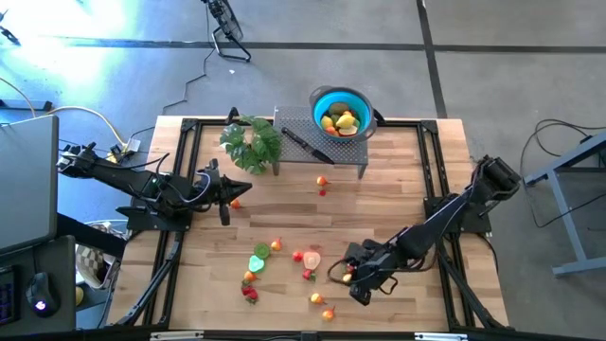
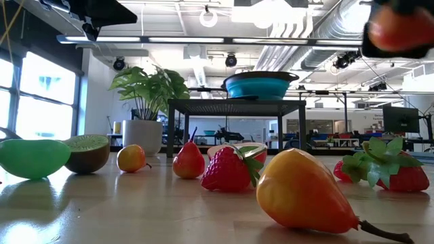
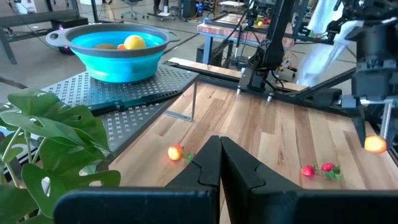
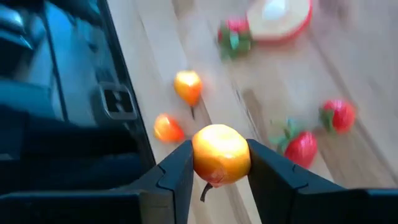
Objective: Pick & Place Fruit
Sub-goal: Put the yellow pear in the blue bowl on the shelf
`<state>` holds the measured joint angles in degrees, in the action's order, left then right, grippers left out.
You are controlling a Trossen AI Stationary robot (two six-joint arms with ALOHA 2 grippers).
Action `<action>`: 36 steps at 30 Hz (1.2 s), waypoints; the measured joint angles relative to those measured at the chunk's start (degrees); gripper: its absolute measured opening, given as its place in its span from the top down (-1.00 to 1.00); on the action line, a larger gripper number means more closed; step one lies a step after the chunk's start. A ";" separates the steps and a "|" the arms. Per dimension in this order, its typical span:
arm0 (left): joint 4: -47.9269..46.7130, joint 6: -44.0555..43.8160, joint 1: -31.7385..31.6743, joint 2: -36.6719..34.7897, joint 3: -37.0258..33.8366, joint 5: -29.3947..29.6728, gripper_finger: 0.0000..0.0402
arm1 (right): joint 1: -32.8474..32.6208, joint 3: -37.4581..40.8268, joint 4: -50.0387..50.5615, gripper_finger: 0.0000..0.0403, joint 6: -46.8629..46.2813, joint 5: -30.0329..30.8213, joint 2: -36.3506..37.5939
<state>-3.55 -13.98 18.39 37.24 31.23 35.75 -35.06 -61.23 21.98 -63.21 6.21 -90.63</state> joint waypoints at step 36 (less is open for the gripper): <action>0.02 0.20 0.00 0.01 0.01 -0.24 1.00 | 12.52 0.00 -27.35 0.38 25.65 38.25 9.66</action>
<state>-3.53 -13.78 18.39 37.26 31.24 35.50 -22.54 -61.23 -5.37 -37.56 44.46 -80.97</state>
